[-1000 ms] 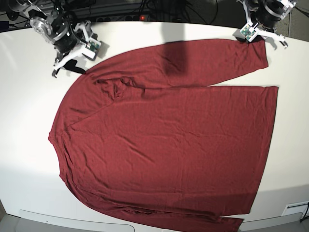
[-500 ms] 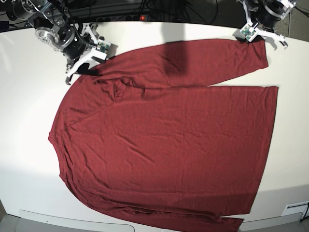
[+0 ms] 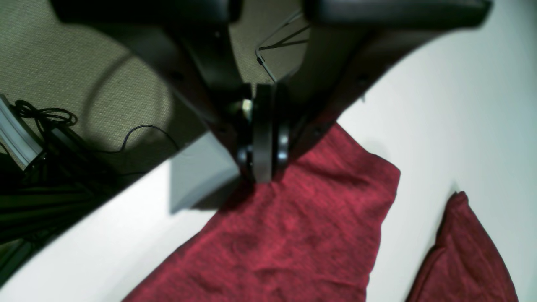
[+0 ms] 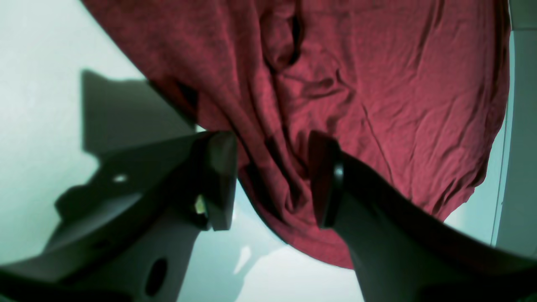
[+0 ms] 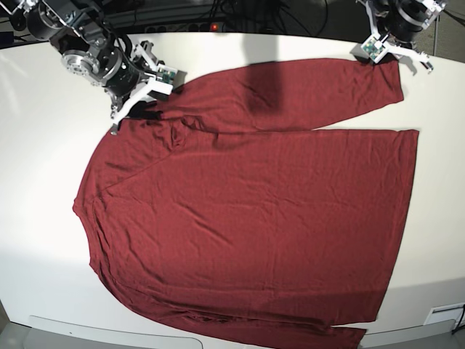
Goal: Fold the T-shirt properly
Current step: 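Reach the right gripper to the shirt's shoulder edge and grasp it, then lift both grippers and pull the shirt edge toward the robot, then hold the shirt edge with both grippers and adjust the grip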
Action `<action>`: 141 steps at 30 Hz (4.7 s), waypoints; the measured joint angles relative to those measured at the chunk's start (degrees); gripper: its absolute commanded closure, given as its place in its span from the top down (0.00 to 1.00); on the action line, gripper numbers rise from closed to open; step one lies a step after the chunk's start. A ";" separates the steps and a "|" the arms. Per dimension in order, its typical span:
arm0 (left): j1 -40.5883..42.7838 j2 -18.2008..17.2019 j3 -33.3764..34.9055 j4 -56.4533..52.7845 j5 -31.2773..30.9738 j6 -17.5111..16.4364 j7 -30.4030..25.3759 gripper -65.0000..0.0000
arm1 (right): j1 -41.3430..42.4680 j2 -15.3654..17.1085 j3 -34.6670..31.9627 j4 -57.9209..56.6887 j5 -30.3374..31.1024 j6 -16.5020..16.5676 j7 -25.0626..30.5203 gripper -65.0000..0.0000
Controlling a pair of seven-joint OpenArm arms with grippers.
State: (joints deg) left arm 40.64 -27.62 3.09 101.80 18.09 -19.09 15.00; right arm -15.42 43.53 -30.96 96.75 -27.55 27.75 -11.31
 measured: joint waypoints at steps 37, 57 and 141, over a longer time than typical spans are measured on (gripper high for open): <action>-1.25 0.00 -2.34 13.07 2.86 15.72 0.63 0.00 | 1.97 11.21 -2.45 10.25 14.56 -9.07 -10.23 0.00; -22.93 -0.17 -2.99 -5.01 -5.97 5.31 -1.97 0.00 | 16.59 -1.05 -2.49 -5.31 16.00 -5.88 -6.05 0.00; -32.92 -1.07 2.36 -27.26 13.66 -6.86 -5.84 0.00 | 15.43 4.61 -2.47 7.13 21.90 -1.79 -26.80 0.33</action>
State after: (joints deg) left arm 7.73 -28.69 5.45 74.54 31.75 -25.96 9.17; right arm 0.01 48.14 -33.43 103.88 -5.65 25.96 -38.11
